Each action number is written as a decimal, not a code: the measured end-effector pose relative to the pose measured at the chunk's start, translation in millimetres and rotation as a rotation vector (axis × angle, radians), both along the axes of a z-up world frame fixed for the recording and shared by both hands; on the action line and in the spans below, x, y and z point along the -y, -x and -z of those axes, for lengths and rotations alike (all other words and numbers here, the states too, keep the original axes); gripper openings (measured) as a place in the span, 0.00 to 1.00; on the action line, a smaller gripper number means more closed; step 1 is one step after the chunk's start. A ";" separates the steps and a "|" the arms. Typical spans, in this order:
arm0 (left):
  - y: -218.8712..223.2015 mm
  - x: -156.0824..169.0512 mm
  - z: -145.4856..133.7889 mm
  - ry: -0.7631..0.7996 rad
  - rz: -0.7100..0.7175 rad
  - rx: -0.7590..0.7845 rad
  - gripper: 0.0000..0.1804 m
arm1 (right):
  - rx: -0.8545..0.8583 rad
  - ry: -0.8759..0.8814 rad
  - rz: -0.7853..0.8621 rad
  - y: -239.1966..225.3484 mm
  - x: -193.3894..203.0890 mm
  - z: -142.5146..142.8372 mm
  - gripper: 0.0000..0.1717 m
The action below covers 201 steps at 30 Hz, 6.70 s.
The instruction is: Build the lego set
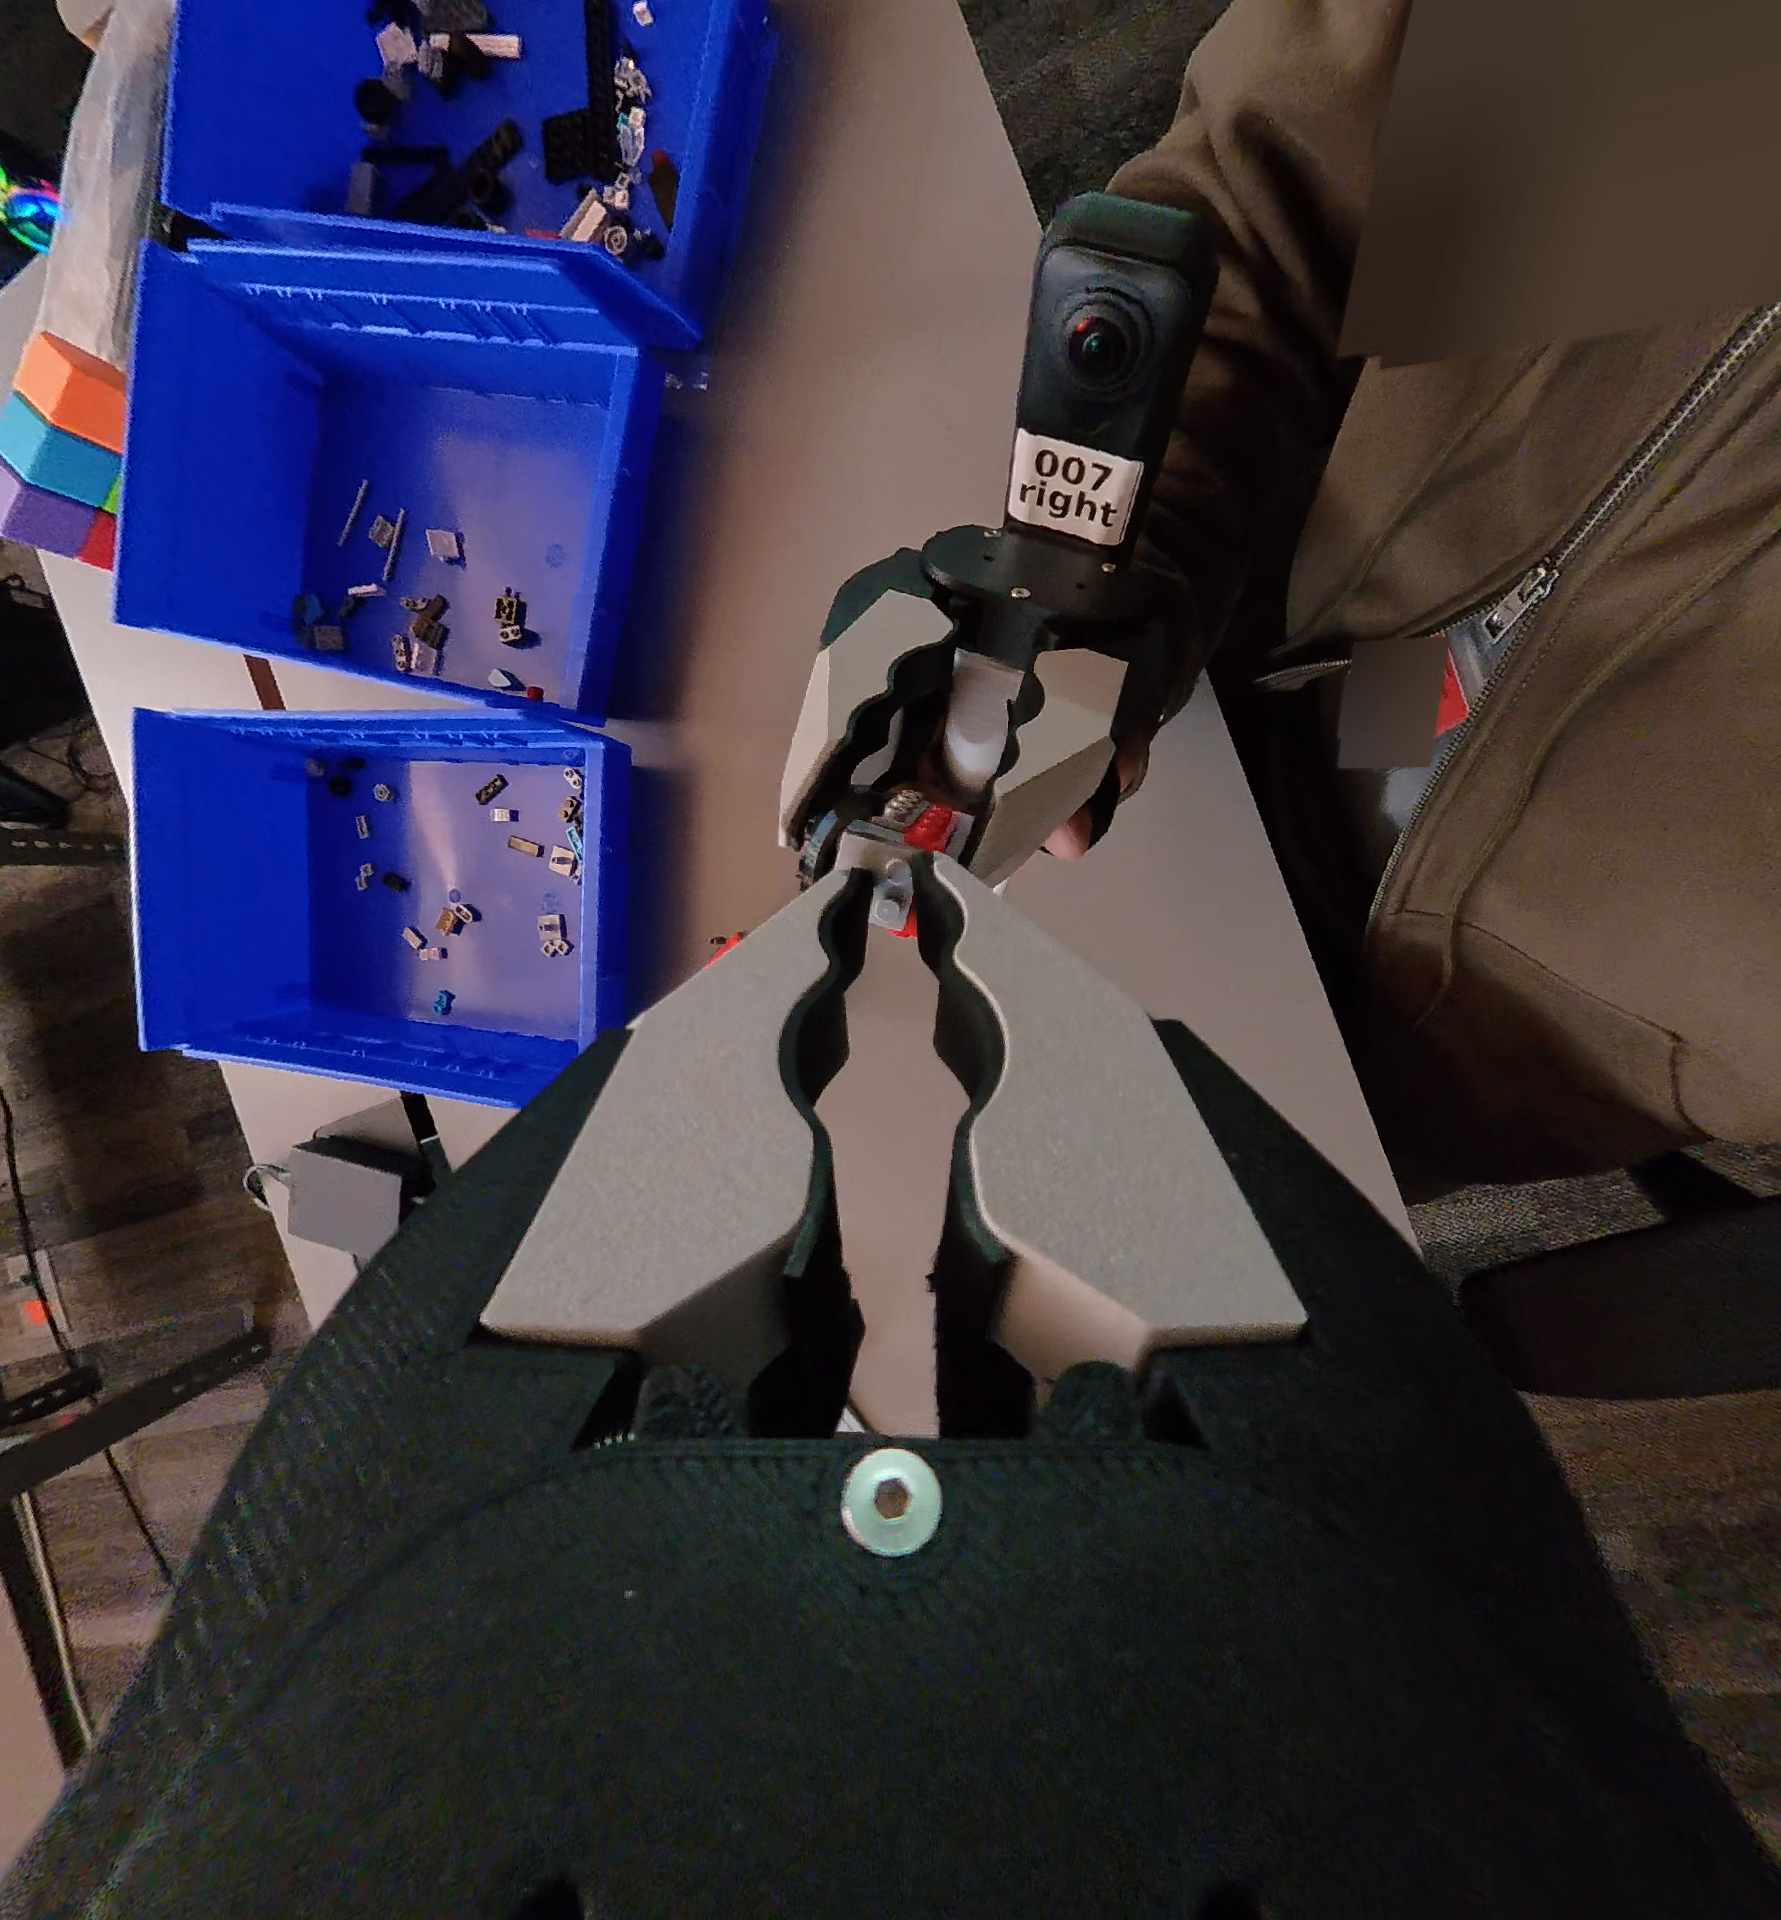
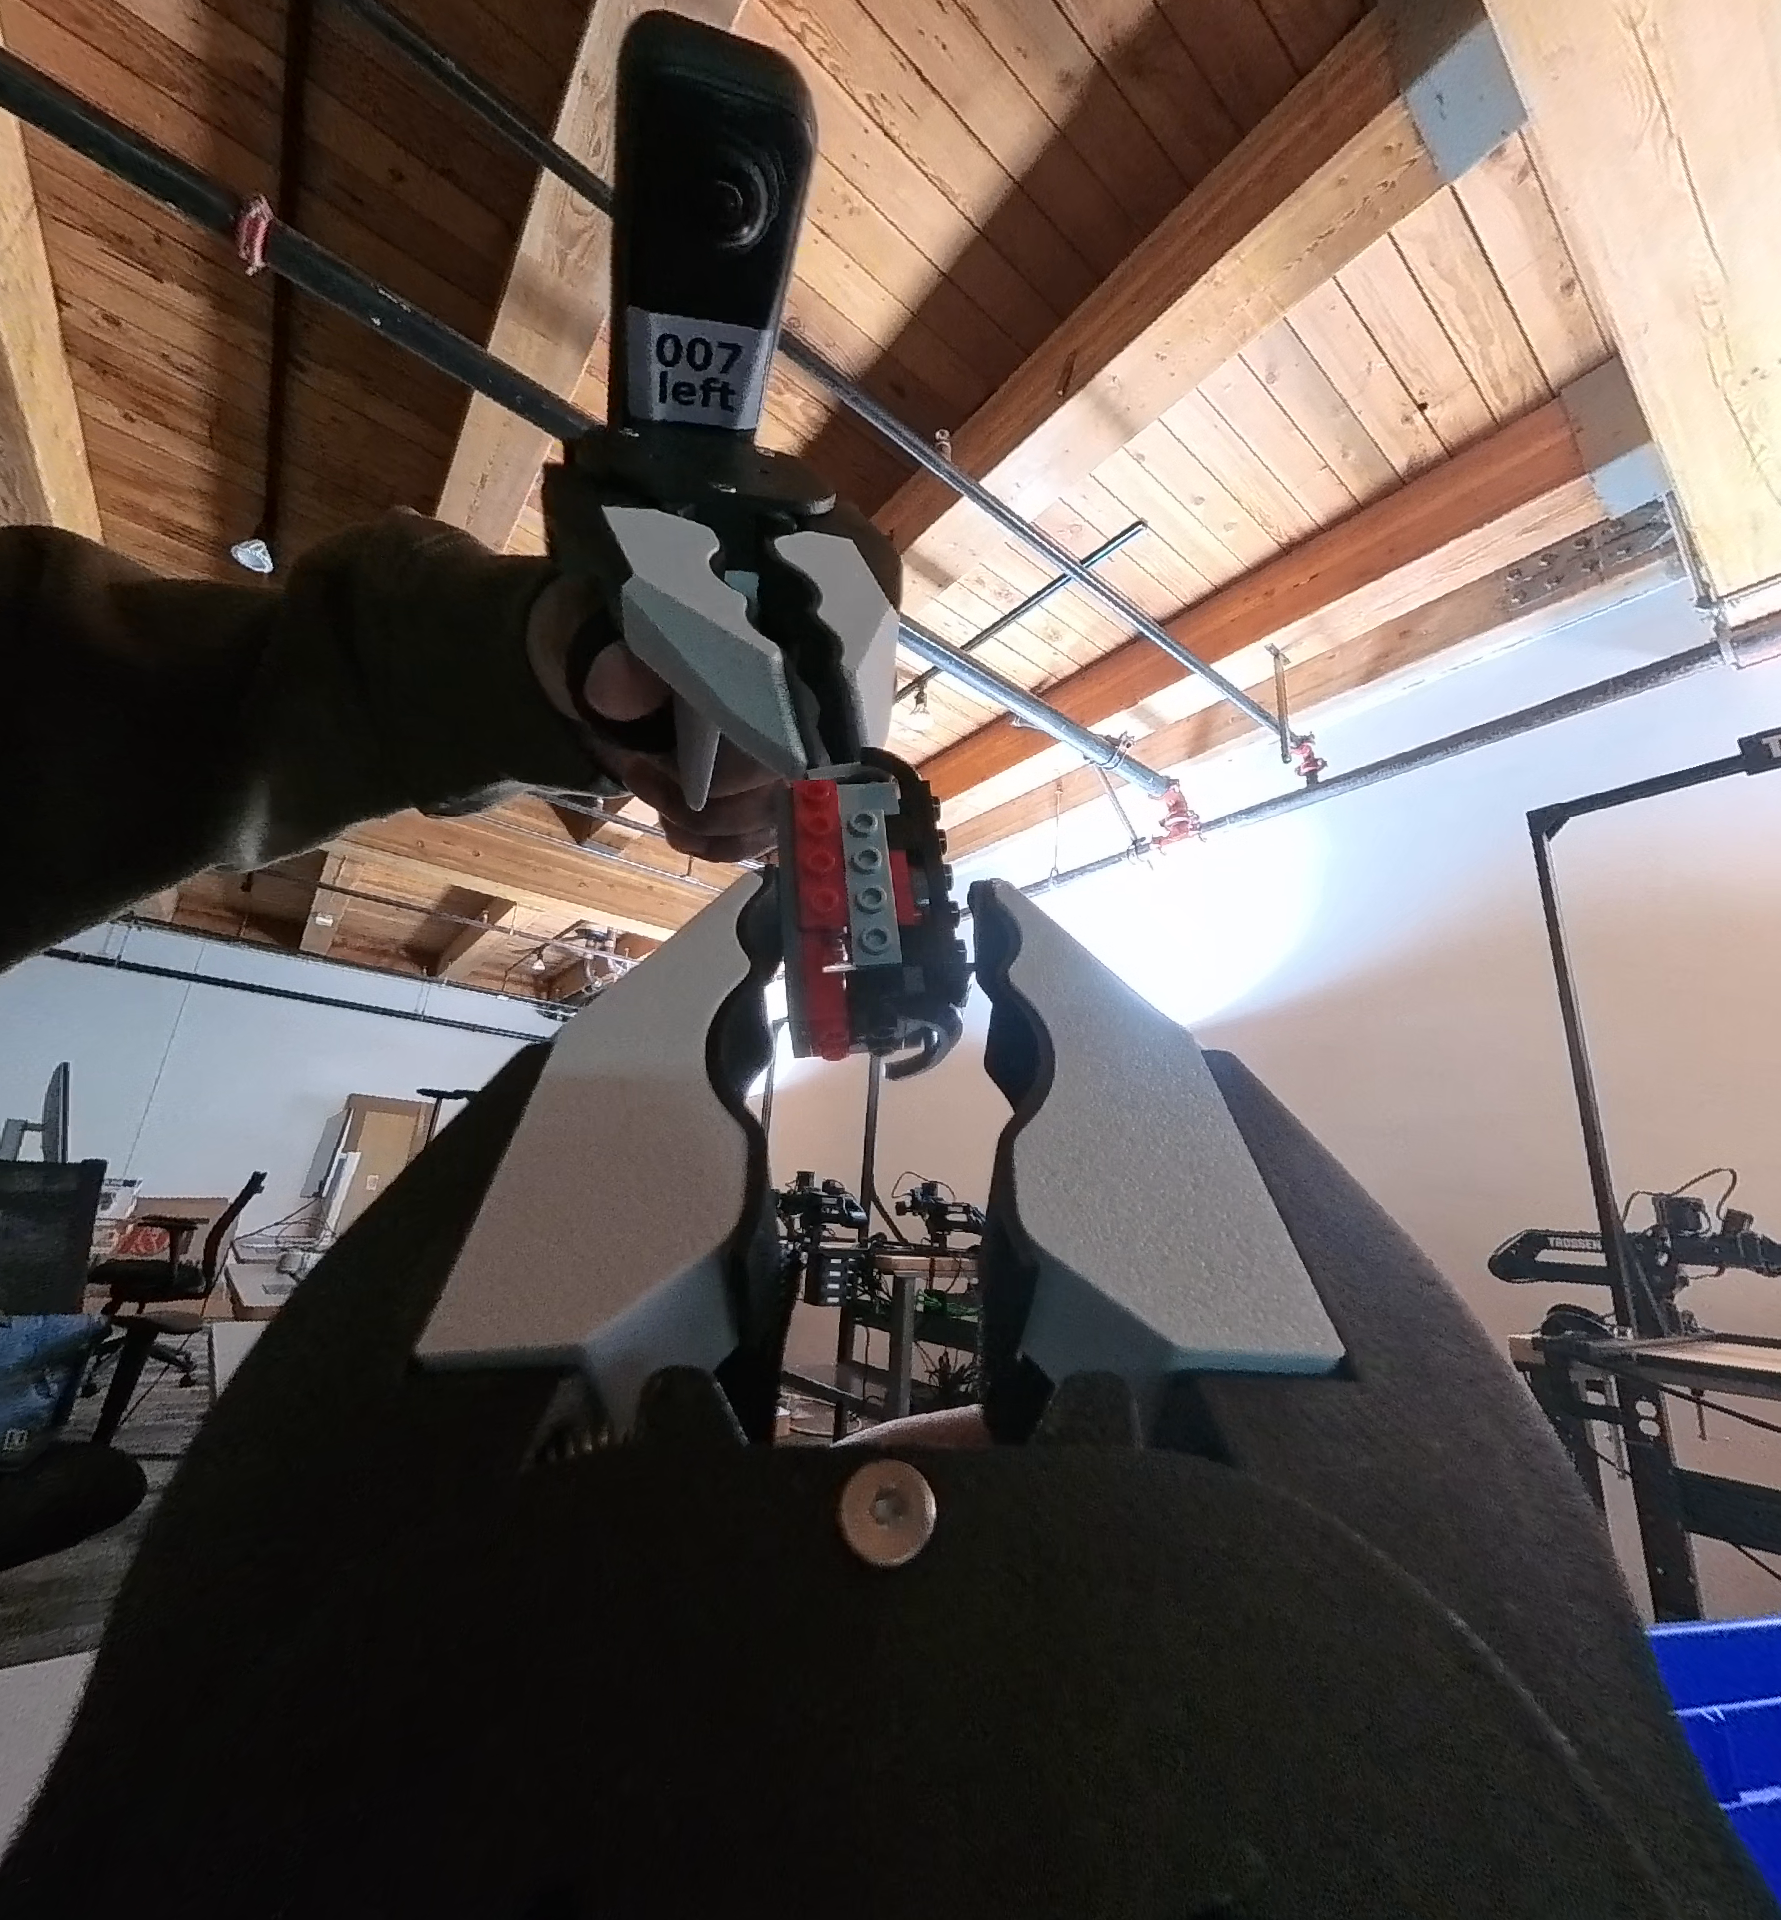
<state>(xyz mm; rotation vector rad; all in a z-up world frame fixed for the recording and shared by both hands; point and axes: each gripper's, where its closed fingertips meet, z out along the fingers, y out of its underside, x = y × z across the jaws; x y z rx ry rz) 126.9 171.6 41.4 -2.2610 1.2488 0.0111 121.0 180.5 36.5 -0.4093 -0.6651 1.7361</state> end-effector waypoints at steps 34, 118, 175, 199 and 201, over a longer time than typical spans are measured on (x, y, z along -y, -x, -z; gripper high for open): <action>10.4 2.8 -4.7 -0.845 0.027 -0.118 0.31 | 0.111 0.244 -0.412 12.1 -18.4 7.5 0.22; 32.7 -0.5 38.5 -1.123 0.002 -0.262 0.42 | 0.276 0.311 -0.789 41.0 29.7 30.5 0.21; 83.8 65.7 99.6 -0.626 -0.167 0.977 0.14 | 0.773 -0.346 -0.651 72.6 67.6 106.8 0.32; 89.0 33.5 144.0 -0.618 -0.191 0.690 0.30 | 0.905 -0.196 -0.769 85.0 49.1 148.9 0.14; 93.7 34.0 142.5 -0.694 -0.205 0.551 0.37 | 0.916 -0.127 -0.796 87.6 42.9 146.0 0.14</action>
